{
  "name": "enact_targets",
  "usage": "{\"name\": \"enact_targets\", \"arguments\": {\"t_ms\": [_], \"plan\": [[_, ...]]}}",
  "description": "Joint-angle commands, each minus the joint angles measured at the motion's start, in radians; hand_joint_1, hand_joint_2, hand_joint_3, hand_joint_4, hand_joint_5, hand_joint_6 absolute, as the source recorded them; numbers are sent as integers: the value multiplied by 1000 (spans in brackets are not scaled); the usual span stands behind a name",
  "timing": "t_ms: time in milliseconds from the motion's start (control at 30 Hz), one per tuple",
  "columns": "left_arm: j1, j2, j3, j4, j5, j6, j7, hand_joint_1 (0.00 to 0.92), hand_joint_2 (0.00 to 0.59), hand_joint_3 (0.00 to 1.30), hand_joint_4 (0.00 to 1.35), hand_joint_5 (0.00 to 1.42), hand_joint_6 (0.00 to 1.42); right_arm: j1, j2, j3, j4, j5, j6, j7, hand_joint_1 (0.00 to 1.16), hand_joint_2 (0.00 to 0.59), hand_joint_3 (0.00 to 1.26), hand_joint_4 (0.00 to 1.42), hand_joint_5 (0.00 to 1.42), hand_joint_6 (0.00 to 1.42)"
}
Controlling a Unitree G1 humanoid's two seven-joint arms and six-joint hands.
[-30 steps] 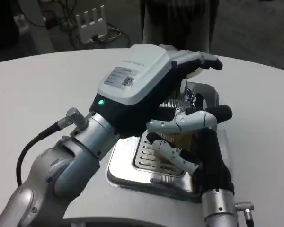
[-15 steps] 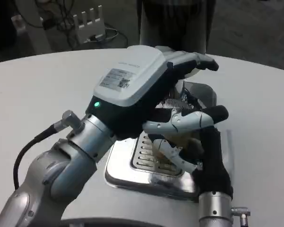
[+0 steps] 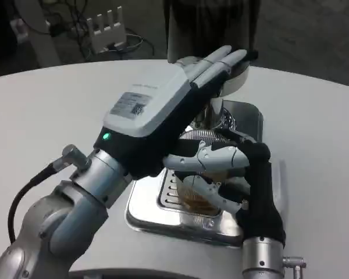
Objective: Grasp the cup under the faucet to collect the drink, then remove the cup.
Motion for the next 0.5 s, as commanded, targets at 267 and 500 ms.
{"name": "enact_targets", "arguments": {"t_ms": [267, 500], "plan": [[66, -39, 56, -48, -144, 55, -36, 0, 46, 0, 0, 0, 13, 43, 14, 4, -26, -10, -18, -18, 891, 162, 673, 819, 985, 1104], [102, -67, 80, -126, -78, 94, 14, 0, 47, 0, 0, 0, 0, 80, 11, 20, -67, -21, -21, -17, 906, 139, 770, 916, 1112, 1265]]}}
